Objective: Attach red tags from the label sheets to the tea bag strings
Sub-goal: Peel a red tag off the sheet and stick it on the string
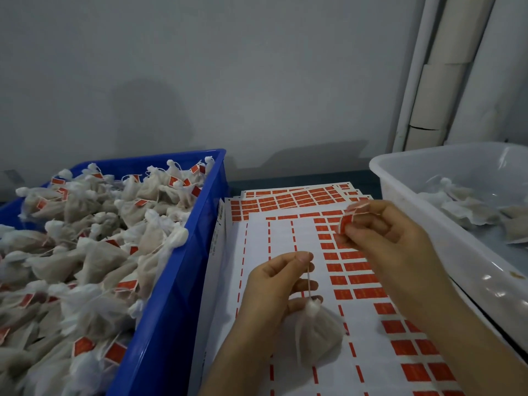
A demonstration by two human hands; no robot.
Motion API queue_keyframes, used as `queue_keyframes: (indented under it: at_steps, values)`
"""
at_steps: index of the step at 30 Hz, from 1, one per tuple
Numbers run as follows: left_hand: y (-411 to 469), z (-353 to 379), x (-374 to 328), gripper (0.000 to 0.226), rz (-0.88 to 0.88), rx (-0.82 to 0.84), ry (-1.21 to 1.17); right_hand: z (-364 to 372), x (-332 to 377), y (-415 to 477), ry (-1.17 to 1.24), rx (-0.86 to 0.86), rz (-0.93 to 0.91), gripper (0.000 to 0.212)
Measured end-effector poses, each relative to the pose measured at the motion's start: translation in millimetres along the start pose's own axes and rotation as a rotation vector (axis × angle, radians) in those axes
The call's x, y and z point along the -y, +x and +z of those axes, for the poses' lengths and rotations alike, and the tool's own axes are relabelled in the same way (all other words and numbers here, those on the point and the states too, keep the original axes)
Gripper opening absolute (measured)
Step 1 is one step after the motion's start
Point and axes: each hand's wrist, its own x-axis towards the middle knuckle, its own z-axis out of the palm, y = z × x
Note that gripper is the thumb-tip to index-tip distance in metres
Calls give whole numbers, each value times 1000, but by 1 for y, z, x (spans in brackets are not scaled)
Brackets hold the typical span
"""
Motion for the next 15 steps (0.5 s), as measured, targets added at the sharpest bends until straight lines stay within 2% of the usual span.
queue_keyframes:
  at_steps: [4, 8, 12, 15]
  values:
    - [0, -1, -1, 44, -2, 5, -11, 14, -19, -11, 91, 71, -1, 20]
    - [-1, -1, 0, 38, -4, 53, -13, 14, -26, -22, 51, 212, -21, 20]
    - [-3, -1, 0, 31, -23, 63, -3, 16, -28, -24, 32, 198, -35, 33]
    - [-2, -1, 0, 28, -24, 74, 9, 18, -28, -24, 48, 181, -39, 35]
